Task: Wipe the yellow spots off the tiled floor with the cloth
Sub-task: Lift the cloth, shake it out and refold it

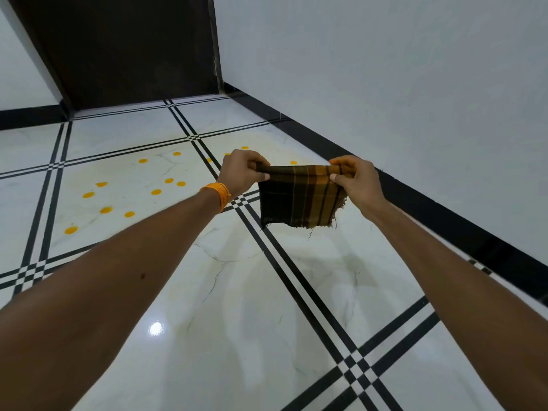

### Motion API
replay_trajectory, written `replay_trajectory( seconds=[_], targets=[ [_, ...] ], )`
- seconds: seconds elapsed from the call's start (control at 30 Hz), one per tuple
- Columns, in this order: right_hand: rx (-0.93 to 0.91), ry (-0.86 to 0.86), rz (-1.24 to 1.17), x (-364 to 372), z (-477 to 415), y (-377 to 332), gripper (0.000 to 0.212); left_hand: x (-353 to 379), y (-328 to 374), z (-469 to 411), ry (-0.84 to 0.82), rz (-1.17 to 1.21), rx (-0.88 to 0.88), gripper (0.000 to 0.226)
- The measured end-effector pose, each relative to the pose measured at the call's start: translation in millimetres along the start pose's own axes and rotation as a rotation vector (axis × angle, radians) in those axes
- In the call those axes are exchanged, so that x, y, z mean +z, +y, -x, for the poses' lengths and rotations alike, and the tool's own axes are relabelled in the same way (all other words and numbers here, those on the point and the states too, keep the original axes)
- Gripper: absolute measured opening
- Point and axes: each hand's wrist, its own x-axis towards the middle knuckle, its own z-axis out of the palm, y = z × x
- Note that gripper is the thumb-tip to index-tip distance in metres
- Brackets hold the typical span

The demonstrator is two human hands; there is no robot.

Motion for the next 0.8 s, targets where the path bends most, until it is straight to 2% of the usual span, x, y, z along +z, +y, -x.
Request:
replay_trajectory(
  seconds=[0.1, 0.17, 0.23, 0.3, 0.4, 0.43, 0.5, 0.57, 0.6, 0.67, 0.73, 0.8],
  targets=[
    [-0.085, 0.042, 0.183, 3, -1, 0, 0.012, 2, 3, -1, 0.037, -0.163, 0.072, 0.012],
    [-0.059, 0.014, 0.202, 4, -4, 1, 0.013, 2, 3, -4, 0.028, -0.118, 0.057, 0.006],
    [0.060, -0.097, 0.029, 0, -4, -7, 0.016, -1, 6, -3, -0.025, 0.049, -0.022, 0.003],
    [0.149, -0.167, -0.282, -7, -2, -21, 0.014, 1, 9, -3, -0.063, 0.197, -0.080, 0.005],
    [0.262, -0.048, -0.716, -9, -5, -24, 0.016, 10, 24, -5, -0.015, 0.245, -0.060, 0.008],
    [0.335, -0.051, -0.791, -3, -2, -17, 0.026, 15, 29, -5, 0.002, 0.289, -0.065, 0.012],
    [0.543, -0.168, -0.820, 13, 11, 3, 0.042, 22, 36, -6, 0.001, 0.415, -0.150, 0.022],
    [0.716, -0.296, -0.853, 24, 26, 14, 0.047, 26, 35, -4, -0.036, 0.506, -0.325, 0.029],
    [0.746, -0.338, -0.922, 23, 28, 18, 0.050, 26, 33, -3, -0.056, 0.548, -0.423, 0.030],
    [0.684, -0.369, -1.126, 16, 26, 18, 0.054, 20, 28, 0, -0.115, 0.663, -0.599, 0.019],
    [0.543, -0.360, -1.271, 7, 24, 10, 0.049, 10, 28, 3, -0.205, 0.834, -0.712, 0.006],
    [0.447, -0.359, -1.214, 4, 26, 7, 0.037, 2, 26, 3, -0.281, 0.966, -0.705, 0.035]
  ],
)
